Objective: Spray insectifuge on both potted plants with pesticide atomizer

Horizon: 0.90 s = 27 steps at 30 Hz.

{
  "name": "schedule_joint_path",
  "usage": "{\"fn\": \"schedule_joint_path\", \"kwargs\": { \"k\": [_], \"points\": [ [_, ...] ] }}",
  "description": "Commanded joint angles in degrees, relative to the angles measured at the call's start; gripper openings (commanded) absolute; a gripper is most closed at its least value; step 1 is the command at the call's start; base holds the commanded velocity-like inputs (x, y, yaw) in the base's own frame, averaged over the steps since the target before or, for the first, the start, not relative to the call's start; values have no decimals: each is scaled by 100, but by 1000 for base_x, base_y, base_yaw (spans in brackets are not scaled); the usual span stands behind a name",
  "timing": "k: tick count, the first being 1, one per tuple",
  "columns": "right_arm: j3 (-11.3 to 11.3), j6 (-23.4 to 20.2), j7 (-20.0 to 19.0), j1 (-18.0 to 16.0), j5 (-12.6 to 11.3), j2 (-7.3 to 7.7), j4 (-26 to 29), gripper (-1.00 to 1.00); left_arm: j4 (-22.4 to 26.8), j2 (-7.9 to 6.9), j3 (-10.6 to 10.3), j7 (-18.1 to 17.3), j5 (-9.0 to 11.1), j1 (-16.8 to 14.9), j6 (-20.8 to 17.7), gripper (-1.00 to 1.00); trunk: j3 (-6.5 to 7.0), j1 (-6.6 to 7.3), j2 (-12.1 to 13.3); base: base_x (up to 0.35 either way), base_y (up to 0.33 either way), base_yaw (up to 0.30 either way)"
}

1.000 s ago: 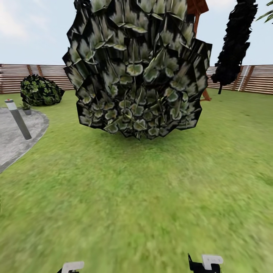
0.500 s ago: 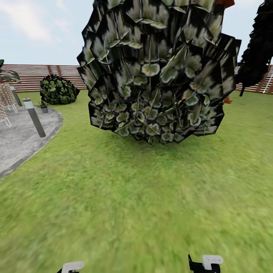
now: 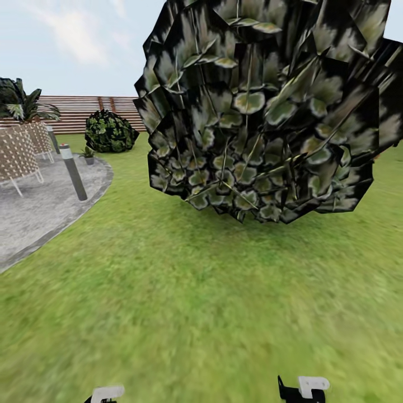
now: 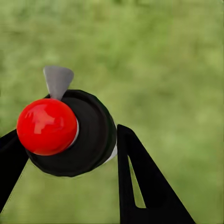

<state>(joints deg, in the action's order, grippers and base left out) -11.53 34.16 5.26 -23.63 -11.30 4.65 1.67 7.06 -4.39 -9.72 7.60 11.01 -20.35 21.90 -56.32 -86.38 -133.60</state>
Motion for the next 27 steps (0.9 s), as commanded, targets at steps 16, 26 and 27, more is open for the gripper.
{"fn": "schedule_joint_path", "kwargs": {
  "k": [16,26,27],
  "points": [
    [-51,12,23,-1,-39,1,0,100,-5,-1,-49,22,42,-4,16,-100,-5,-2,-2,339,0,221],
    [-51,12,21,-1,-39,1,0,100,-3,-1,-51,22,48,-4,16,-100,-5,-2,-2,339,0,222],
    [-51,12,22,-1,-39,1,0,100,-3,-1,-51,22,46,-4,16,-100,-5,-2,-2,339,0,222]
  ]
}}
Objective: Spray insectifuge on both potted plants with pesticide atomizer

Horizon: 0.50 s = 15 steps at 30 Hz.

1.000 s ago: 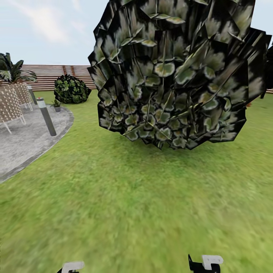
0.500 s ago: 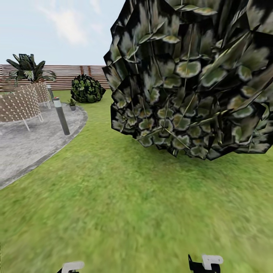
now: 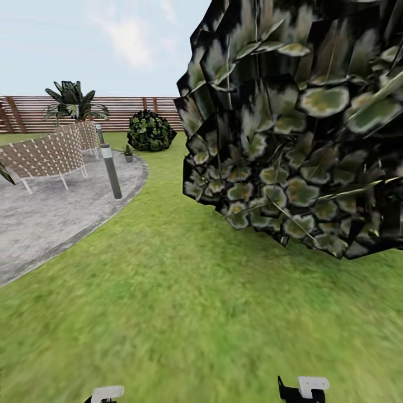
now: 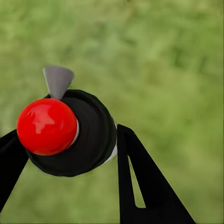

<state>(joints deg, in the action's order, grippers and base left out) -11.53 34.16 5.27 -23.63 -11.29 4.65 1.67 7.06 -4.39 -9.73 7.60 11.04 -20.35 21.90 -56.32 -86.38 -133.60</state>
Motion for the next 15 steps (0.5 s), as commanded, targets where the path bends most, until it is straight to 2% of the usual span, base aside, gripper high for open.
{"fn": "schedule_joint_path", "kwargs": {
  "k": [1,15],
  "points": [
    [-51,12,19,-1,-40,1,0,100,-3,-1,-53,22,42,-4,16,-100,-5,-2,-2,339,0,222],
    [-51,12,22,-1,-40,1,0,100,-3,-1,-55,22,38,-3,16,-100,-5,-2,-2,339,0,222]
  ]
}}
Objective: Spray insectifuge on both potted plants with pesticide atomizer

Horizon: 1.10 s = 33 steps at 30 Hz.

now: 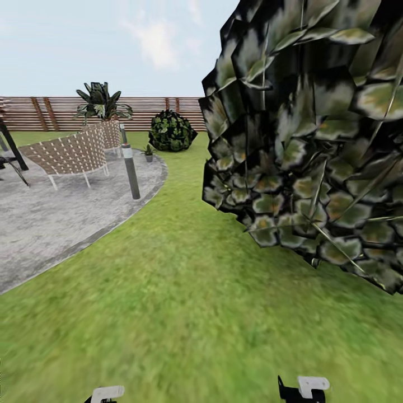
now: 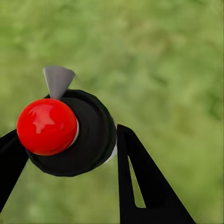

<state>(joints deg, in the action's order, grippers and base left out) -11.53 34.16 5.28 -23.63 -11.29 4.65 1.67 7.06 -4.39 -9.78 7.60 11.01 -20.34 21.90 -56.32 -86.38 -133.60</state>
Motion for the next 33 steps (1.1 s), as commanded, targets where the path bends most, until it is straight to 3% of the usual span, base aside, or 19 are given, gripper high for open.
{"fn": "schedule_joint_path", "kwargs": {
  "k": [1,33],
  "points": [
    [-51,12,20,-1,-40,1,0,100,-3,-1,-51,22,42,-5,16,-100,-5,-2,-2,340,0,222],
    [-51,12,17,-1,-40,1,0,100,-3,-1,-45,22,44,-5,16,-100,-5,-2,-2,339,0,229]
  ]
}}
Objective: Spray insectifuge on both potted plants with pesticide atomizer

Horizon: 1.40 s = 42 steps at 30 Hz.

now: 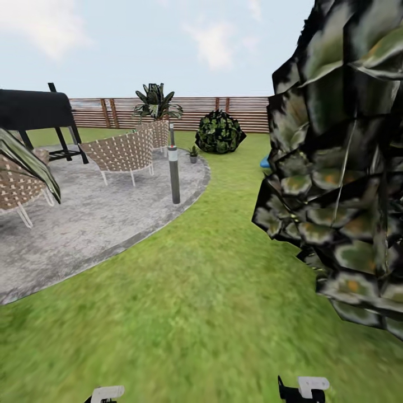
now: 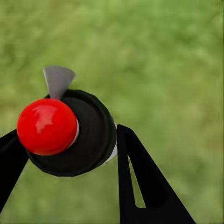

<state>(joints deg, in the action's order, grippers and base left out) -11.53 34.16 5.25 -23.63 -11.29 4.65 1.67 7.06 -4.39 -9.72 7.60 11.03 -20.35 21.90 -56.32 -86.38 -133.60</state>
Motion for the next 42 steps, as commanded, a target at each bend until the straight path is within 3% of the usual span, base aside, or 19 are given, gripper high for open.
{"fn": "schedule_joint_path", "kwargs": {
  "k": [1,19,42],
  "points": [
    [-51,12,20,-1,-40,1,0,100,-3,-1,-53,22,43,-4,16,-100,-5,-2,-2,339,0,232],
    [-51,12,20,-1,-40,1,0,100,-3,-1,-54,22,42,-4,16,-100,-5,-2,-2,339,0,229],
    [-51,12,20,-1,-35,18,0,100,-3,-1,-48,22,47,-3,16,-100,-5,-2,-2,339,0,4]
  ]
}}
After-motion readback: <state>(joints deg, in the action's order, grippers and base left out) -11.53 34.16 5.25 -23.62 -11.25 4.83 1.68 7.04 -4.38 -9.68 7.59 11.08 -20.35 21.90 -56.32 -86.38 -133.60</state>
